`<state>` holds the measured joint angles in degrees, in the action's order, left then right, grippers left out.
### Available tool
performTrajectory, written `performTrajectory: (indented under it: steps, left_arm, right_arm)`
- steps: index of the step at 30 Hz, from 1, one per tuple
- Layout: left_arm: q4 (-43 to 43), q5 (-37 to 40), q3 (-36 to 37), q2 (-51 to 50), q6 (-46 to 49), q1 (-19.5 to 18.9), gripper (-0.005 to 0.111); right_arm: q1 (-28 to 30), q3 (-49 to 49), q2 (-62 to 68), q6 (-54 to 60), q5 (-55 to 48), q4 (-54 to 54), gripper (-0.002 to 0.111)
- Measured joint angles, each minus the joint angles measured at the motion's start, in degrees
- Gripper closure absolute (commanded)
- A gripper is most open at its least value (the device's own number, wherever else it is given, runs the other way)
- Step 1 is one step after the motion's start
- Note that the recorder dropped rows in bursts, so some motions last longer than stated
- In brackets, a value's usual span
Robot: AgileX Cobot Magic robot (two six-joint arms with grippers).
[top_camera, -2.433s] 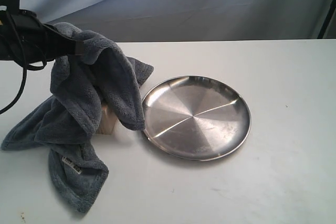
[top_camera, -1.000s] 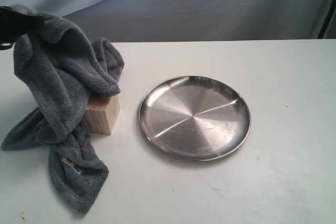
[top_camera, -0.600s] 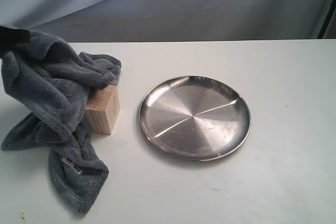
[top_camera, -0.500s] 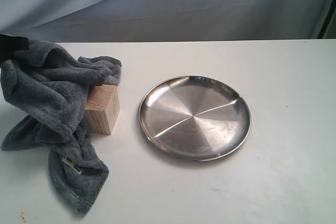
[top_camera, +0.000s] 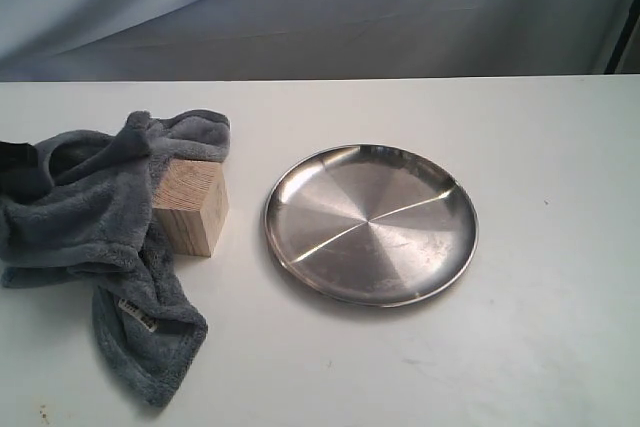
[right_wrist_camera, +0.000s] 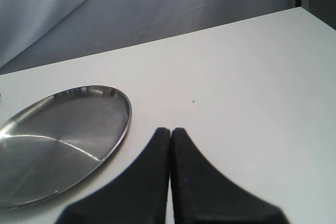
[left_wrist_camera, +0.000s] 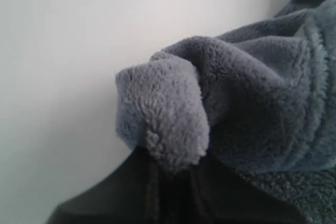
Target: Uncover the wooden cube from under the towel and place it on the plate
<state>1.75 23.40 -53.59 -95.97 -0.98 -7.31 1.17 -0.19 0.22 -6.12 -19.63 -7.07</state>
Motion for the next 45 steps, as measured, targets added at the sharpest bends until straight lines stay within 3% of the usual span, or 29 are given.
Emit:
performTrajectory:
  steps: [8,14,16,20,24,45]
  left_arm:
    - [-19.38,7.22,0.0,-4.8,-19.3,-0.44,0.107]
    - [-23.75,13.62,0.0,-8.18,-26.67,-0.44,0.103]
    - [-23.75,13.73,0.0,-8.29,-26.79,-0.44,0.092]
    - [-23.64,13.73,0.0,-8.29,-26.88,-0.44,0.051]
    - [-23.64,14.6,0.0,-8.29,-26.88,-0.44,0.036]
    - [-20.14,14.85,0.0,4.77,-25.86,-0.66,0.036]
  right_arm:
    - [0.0,0.0,0.0,0.0,0.0,0.0,0.108]
    - [0.0,0.0,0.0,0.0,0.0,0.0,0.108]
    - [0.0,0.0,0.0,0.0,0.0,0.0,0.108]
    - [0.0,0.0,0.0,0.0,0.0,0.0,0.108]
    - [0.0,0.0,0.0,0.0,0.0,0.08,0.108]
    - [0.0,0.0,0.0,0.0,0.0,0.08,0.108]
